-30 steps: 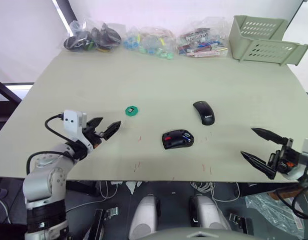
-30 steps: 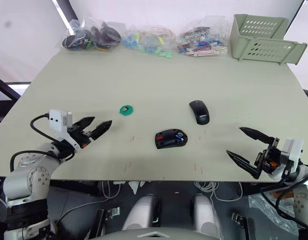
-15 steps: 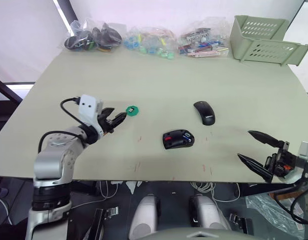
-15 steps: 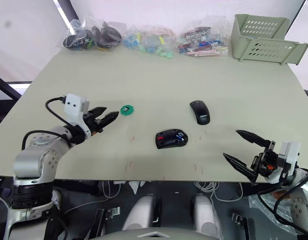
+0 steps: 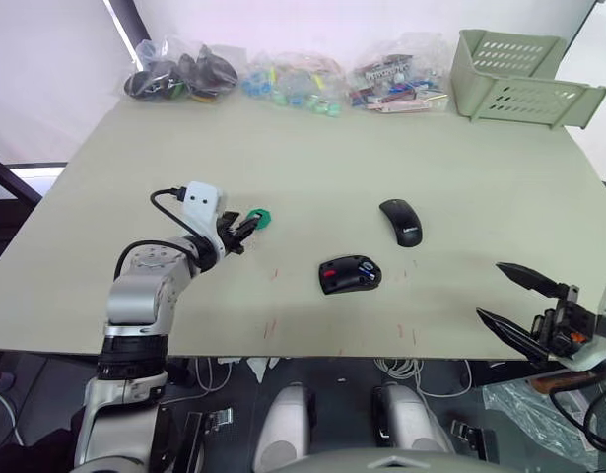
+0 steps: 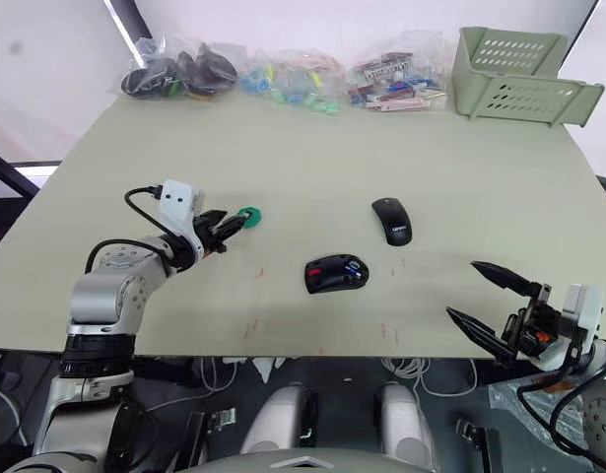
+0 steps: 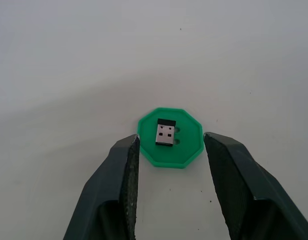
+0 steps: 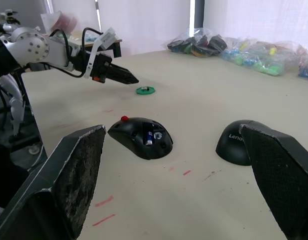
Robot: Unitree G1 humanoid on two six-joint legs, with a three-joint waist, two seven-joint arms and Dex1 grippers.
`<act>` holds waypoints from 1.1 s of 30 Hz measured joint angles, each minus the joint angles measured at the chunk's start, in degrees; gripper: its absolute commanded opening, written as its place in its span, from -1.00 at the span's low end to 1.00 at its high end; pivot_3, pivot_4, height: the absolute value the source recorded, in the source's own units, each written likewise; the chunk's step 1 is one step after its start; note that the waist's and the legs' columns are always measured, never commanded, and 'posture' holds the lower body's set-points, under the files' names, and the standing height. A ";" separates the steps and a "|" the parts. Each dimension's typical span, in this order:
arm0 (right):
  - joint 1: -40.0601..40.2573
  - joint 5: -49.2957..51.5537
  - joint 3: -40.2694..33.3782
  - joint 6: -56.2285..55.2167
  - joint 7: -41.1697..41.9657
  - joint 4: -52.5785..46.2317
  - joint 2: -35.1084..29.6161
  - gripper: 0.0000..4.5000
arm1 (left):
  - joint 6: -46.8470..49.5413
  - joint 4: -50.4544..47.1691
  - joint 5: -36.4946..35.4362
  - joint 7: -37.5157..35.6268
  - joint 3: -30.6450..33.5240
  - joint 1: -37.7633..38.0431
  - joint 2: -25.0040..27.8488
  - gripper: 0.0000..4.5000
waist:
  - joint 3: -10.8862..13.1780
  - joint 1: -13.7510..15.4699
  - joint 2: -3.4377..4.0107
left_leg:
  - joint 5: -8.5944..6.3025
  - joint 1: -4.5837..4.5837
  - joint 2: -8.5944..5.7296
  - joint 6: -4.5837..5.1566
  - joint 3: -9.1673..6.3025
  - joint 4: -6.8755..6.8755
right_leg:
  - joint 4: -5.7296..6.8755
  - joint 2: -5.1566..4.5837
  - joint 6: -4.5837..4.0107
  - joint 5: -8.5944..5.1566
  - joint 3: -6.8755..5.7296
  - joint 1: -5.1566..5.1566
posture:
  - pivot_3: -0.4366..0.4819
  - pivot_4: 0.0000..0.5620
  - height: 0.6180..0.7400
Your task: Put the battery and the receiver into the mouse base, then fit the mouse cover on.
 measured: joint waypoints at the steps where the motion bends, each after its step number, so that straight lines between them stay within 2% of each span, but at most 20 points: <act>1: 0.01 0.00 0.03 0.02 -0.10 -0.12 0.07 1.00 | -0.23 1.02 0.24 -0.12 -0.28 -0.30 -0.03 0.07 | 0.00 0.04 0.00 | 0.00 0.00 0.00 0.00 0.00 0.00 | 0.00 0.00 0.01 0.00 -0.01 0.00 | -0.05 -0.47 1.00; 14: 1.60 0.05 0.50 1.30 -2.28 -3.53 0.83 1.00 | -2.91 9.32 2.12 -2.12 -1.57 -4.98 -0.08 0.07 | 0.00 0.15 -0.01 | 0.00 -0.02 -0.02 0.00 -0.01 0.01 | 0.00 -0.01 0.01 0.01 -0.02 0.00 | -0.05 -0.47 1.00; 33: 1.34 0.19 0.70 2.64 -3.14 -5.06 0.81 1.00 | -5.17 13.63 4.24 -3.74 -3.53 -7.88 -1.52 0.07 | 0.00 0.15 -0.01 | 0.00 -0.02 -0.02 0.00 -0.01 0.01 | 0.00 -0.01 0.05 0.04 -0.01 0.00 | -0.05 -0.47 1.00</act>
